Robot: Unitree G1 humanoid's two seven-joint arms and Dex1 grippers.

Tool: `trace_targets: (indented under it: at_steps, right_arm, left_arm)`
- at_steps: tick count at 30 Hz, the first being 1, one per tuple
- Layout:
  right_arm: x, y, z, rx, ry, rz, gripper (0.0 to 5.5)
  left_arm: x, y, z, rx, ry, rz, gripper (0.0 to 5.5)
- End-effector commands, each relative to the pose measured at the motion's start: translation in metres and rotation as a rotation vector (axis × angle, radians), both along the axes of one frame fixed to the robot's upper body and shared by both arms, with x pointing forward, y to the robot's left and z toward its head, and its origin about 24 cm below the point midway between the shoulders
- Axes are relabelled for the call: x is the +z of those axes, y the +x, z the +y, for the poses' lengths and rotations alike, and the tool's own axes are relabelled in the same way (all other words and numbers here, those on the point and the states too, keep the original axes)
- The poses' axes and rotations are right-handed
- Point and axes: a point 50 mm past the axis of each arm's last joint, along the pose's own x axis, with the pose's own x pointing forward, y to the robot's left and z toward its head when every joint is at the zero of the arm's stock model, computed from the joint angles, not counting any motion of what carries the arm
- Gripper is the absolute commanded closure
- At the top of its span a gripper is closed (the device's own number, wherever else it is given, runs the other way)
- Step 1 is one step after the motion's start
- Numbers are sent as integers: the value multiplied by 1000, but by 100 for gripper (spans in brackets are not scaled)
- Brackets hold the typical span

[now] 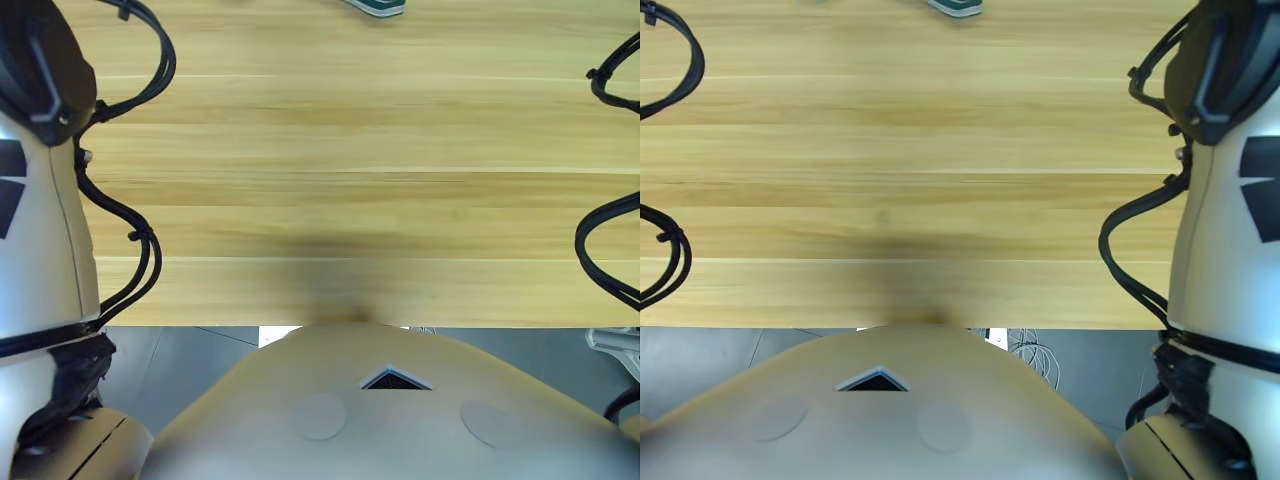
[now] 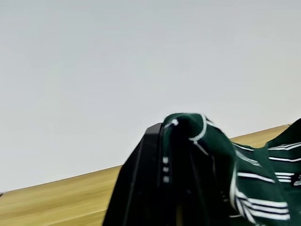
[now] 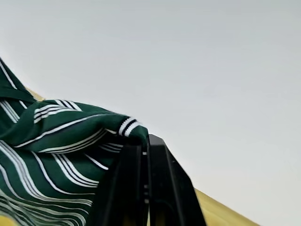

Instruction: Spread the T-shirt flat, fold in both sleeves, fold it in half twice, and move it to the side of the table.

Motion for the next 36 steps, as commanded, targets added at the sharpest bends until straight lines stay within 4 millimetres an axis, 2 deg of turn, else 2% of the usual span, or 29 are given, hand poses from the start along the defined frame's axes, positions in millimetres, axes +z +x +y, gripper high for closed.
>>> trace_targets:
  at_steps: [1, 5, 7, 10, 12, 14, 18, 19, 22, 23, 26, 29, 32, 34, 36]
  right_arm:
    - [17, -2, 10, -19, 63, -31, 550]
    - [-13, 4, 8, 2, 68, 51, 550]
    - [-45, 8, 7, 32, 38, 128, 550]
    - [-114, 7, -1, 92, -29, 290, 550]
    - [-143, 2, -11, 117, -51, 358, 550]
    - [-156, -4, -23, 153, -43, 386, 550]
    - [-147, -9, -41, 211, -3, 346, 550]
    - [-142, -10, -45, 225, 0, 328, 550]
    - [-128, -18, -60, 288, -35, 265, 550]
    - [-126, -21, -65, 302, -48, 253, 550]
    - [-112, -23, -71, 300, -45, 201, 550]
    - [-85, -23, -60, 346, -59, 106, 550]
    - [-63, -33, -53, 428, -108, 10, 550]
    - [-66, -44, -54, 468, -155, -5, 550]
    - [-82, -57, -56, 497, -199, 17, 550]
  left_arm:
    - [16, -3, 2, 52, -17, -51, 549]
    - [3, 1, -2, 30, 1, -19, 549]
    - [-17, 4, 1, 19, 11, 28, 549]
    - [-80, 10, 8, -12, 56, 176, 549]
    - [-112, 9, 7, -72, 92, 238, 549]
    - [-127, 5, 6, -170, 95, 248, 549]
    - [-126, -12, 9, -324, 109, 185, 549]
    - [-125, -23, 10, -357, 128, 162, 549]
    - [-115, -73, 8, -448, 189, 83, 549]
    - [-112, -82, 8, -456, 199, 69, 549]
    - [-99, -91, 18, -405, 179, 34, 549]
    - [-77, -91, 23, -343, 126, -30, 549]
    - [-61, -102, 22, -349, 105, -86, 549]
    - [-64, -114, 25, -353, 105, -85, 549]
    - [-77, -130, 28, -357, 104, -56, 549]
